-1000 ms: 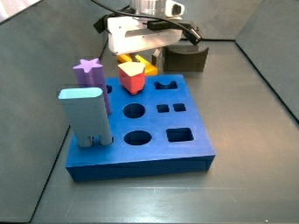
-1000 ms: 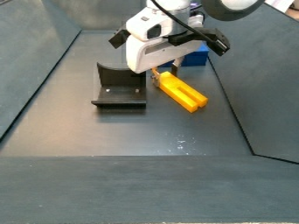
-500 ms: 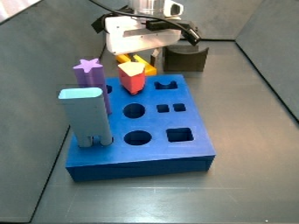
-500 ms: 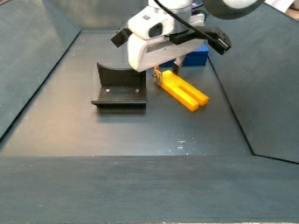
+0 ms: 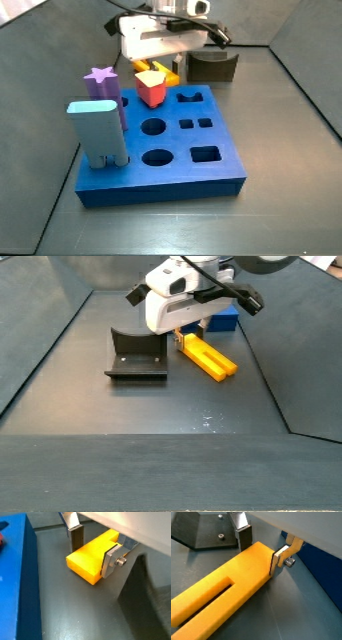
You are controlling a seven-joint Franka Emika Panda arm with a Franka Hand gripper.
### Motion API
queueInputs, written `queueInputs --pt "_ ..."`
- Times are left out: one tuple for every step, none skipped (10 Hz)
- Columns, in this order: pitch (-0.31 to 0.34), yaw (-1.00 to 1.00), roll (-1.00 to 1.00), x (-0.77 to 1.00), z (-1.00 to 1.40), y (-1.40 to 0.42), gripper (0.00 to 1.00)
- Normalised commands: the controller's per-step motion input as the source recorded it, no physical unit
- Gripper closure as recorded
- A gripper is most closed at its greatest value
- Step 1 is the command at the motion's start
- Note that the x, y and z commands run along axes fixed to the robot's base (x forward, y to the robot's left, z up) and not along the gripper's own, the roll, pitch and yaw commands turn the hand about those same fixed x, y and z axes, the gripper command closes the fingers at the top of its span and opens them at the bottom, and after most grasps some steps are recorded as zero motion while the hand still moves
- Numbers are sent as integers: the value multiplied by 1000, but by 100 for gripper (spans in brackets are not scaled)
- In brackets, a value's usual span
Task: Pick up the double-square object. Move up. Place the double-square object on the fixture. Regrasp the double-square object. Move to above the board. Insert the double-square object.
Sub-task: Move up, then place the double-square object on the fixture.
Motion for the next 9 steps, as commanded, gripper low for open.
queueInputs --pt "-2 22 -13 43 806 -14 100" --pt "54 37 -40 29 608 -18 100" --pt "72 38 -52 21 514 -17 100" --pt "69 34 -74 7 321 -15 100" --pt "0 0 0 0 1000 0 100" --pt "-4 -6 -12 -6 1000 3 100" --pt "6 -3 -24 -15 1000 -2 100" --pt "13 9 -48 -21 1000 -3 100" --pt "19 15 -61 -25 1000 -3 100"
